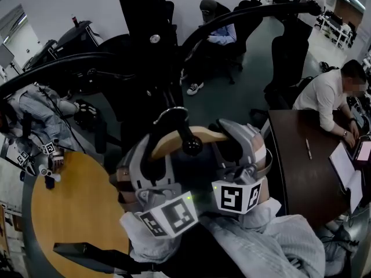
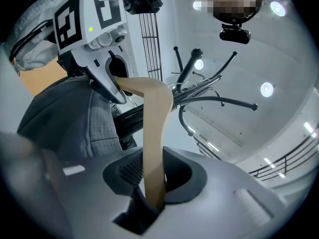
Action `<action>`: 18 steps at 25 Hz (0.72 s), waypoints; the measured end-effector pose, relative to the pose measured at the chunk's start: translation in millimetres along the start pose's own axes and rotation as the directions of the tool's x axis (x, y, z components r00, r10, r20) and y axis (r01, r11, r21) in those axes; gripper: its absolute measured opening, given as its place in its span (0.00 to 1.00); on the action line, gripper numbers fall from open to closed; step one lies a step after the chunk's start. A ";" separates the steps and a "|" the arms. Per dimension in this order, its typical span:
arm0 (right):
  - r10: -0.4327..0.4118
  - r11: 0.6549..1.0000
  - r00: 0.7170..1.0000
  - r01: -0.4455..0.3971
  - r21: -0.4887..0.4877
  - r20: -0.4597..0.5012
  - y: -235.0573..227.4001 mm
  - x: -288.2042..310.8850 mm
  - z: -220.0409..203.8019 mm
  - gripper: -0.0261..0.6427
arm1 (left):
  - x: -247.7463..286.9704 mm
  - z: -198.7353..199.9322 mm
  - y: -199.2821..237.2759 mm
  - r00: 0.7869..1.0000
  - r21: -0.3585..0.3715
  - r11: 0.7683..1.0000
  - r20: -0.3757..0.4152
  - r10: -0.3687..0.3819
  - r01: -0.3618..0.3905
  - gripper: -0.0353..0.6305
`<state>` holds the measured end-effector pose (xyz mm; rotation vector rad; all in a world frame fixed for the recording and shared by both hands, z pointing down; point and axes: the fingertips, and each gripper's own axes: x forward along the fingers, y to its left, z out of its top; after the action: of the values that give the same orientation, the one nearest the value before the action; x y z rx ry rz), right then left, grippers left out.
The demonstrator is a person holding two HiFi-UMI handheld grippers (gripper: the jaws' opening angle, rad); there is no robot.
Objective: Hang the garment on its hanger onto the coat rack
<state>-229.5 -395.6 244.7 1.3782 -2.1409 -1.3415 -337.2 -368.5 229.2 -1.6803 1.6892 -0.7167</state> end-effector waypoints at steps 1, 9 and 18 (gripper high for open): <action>0.006 1.000 1.000 -0.006 0.001 -0.006 2.3 5.3 -3.1 0.17 | 5.4 -3.1 -0.6 1.000 -0.001 1.000 0.000 -0.006 0.006 0.22; 0.013 1.000 1.000 -0.013 0.003 -0.024 25.5 43.6 -7.4 0.17 | 34.1 -34.3 8.5 1.000 -0.002 1.000 0.020 -0.019 0.019 0.22; 0.020 1.000 0.999 -0.020 0.010 -0.036 16.2 39.1 -18.2 0.17 | 35.1 -19.9 -0.4 0.998 0.037 0.999 0.058 0.011 -0.014 0.22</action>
<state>-247.5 -435.9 258.0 1.3704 -2.1349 -1.2906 -351.3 -404.7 240.1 -1.6481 1.6354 -0.6827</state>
